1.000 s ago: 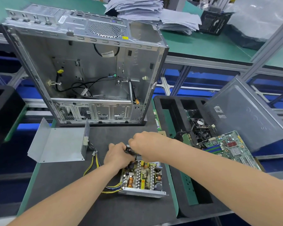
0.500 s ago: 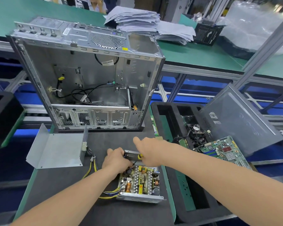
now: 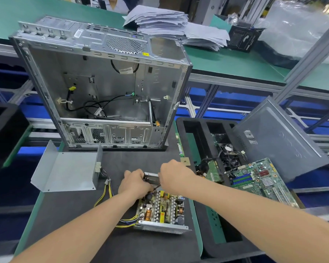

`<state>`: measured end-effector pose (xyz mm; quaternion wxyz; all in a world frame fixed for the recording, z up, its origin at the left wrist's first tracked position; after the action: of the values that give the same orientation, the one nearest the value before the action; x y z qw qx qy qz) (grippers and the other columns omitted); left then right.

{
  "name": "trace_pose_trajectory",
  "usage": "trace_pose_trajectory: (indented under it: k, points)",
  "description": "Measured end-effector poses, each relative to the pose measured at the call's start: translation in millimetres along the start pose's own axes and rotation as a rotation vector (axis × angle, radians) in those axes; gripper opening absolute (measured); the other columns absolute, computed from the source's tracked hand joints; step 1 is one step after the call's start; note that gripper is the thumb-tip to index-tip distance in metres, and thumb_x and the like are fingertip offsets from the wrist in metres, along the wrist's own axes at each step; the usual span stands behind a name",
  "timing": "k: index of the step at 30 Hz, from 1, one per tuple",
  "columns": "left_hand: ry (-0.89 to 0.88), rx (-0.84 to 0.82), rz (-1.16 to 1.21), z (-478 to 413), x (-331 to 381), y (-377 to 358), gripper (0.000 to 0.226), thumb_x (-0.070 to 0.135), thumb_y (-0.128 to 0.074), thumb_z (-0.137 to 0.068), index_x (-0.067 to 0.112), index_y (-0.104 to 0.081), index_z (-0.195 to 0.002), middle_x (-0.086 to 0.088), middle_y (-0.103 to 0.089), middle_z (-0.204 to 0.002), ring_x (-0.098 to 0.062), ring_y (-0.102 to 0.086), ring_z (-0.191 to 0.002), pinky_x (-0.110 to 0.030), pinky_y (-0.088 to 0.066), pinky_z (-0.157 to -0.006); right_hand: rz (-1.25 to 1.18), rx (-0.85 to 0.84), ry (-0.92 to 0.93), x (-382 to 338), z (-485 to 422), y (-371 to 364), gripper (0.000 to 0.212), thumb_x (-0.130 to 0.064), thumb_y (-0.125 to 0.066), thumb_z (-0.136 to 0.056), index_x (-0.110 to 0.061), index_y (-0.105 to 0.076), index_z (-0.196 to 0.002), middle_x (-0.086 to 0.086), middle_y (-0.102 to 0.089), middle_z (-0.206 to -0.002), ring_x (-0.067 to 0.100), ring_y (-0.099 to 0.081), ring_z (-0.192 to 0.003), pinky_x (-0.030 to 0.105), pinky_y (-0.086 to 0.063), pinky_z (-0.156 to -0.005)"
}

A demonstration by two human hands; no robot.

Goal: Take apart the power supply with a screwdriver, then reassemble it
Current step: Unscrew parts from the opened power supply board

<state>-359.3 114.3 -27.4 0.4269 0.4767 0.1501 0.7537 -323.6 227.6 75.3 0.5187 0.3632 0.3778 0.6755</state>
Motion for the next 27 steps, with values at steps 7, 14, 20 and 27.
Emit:
trace_pose_trajectory:
  k: [7, 14, 20, 27]
  points:
    - [0.001, -0.010, -0.018, -1, 0, 2, 0.029, 0.031, -0.080, -0.080, 0.023, -0.055, -0.090, -0.005, -0.044, -0.113, -0.030, -0.062, -0.091, -0.042, -0.055, -0.086, -0.049, 0.026, 0.009, 3, -3, 8, 0.026, -0.034, -0.057, -0.103, -0.011, -0.046, -0.101, 0.002, -0.042, -0.075, 0.023, -0.046, -0.060, 0.030, -0.028, -0.047]
    - [-0.043, -0.039, -0.021, -3, -1, 1, 0.033, 0.029, -0.075, -0.084, 0.025, -0.063, -0.114, -0.007, -0.049, -0.124, -0.031, -0.058, -0.109, -0.045, -0.053, -0.096, 0.421, 0.154, 0.524, -24, 8, 24, 0.037, 0.000, -0.060, -0.099, -0.004, -0.050, -0.134, 0.014, -0.058, -0.106, 0.030, -0.055, -0.083, 0.036, -0.035, -0.058]
    - [-0.046, -0.046, -0.025, -3, 0, 1, 0.038, 0.030, -0.072, -0.085, 0.025, -0.062, -0.121, -0.010, -0.053, -0.124, -0.030, -0.052, -0.122, -0.046, -0.053, -0.096, 0.271, 0.122, 0.418, -27, 1, 19, 0.029, 0.001, -0.062, -0.098, -0.004, -0.055, -0.125, 0.015, -0.059, -0.111, 0.035, -0.063, -0.097, 0.037, -0.040, -0.065]
    - [-0.008, -0.041, -0.021, -1, -2, 1, 0.033, 0.037, -0.079, -0.081, 0.024, -0.061, -0.105, -0.007, -0.043, -0.123, -0.034, -0.062, -0.106, -0.045, -0.055, -0.094, 0.101, 0.024, -0.046, -22, -16, 19, 0.019, -0.017, -0.057, -0.106, -0.005, -0.064, -0.119, 0.017, -0.066, -0.116, 0.039, -0.070, -0.104, 0.039, -0.047, -0.067]
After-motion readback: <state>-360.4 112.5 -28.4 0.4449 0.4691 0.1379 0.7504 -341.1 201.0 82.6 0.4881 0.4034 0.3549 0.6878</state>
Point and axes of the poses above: each hand's wrist, its own z-axis away from the middle knuckle, its own y-axis out of the back of the hand, x = y × z, the point moved 6 cm from there along -z, towards the middle knuckle
